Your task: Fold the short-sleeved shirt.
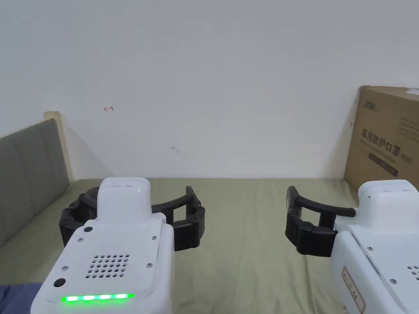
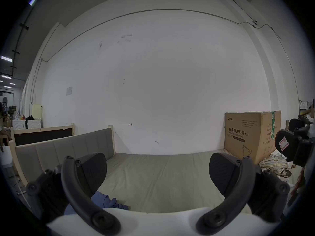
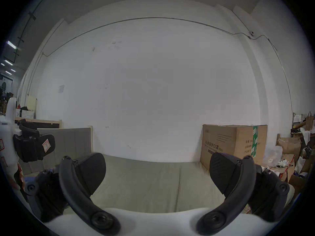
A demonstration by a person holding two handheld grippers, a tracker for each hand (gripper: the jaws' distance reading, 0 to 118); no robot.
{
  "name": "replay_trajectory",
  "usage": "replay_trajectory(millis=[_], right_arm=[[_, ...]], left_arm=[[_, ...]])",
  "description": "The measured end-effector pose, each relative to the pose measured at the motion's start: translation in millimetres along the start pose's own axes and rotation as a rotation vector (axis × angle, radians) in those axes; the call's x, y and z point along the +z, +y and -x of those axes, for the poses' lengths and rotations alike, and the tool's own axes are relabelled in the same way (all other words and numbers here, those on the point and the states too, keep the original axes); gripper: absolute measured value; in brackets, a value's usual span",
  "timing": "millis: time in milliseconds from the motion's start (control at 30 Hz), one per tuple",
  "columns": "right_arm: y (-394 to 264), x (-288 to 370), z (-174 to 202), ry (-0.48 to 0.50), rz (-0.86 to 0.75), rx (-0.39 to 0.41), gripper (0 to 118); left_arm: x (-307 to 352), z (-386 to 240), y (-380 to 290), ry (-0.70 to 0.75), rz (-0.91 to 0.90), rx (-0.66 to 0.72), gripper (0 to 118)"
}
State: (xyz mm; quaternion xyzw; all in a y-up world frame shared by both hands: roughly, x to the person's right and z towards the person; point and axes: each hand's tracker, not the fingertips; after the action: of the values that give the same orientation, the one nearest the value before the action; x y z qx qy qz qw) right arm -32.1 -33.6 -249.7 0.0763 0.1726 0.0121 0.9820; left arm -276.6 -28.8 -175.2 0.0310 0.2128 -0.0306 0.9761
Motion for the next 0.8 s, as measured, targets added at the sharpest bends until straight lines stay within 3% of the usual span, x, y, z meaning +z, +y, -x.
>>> replay_trajectory(millis=[800], right_arm=[[3.8,-1.3,2.3,0.015,-0.002,-0.003,118]], left_arm=[[-3.5,2.0,1.8,-0.002,0.016,0.009,118]])
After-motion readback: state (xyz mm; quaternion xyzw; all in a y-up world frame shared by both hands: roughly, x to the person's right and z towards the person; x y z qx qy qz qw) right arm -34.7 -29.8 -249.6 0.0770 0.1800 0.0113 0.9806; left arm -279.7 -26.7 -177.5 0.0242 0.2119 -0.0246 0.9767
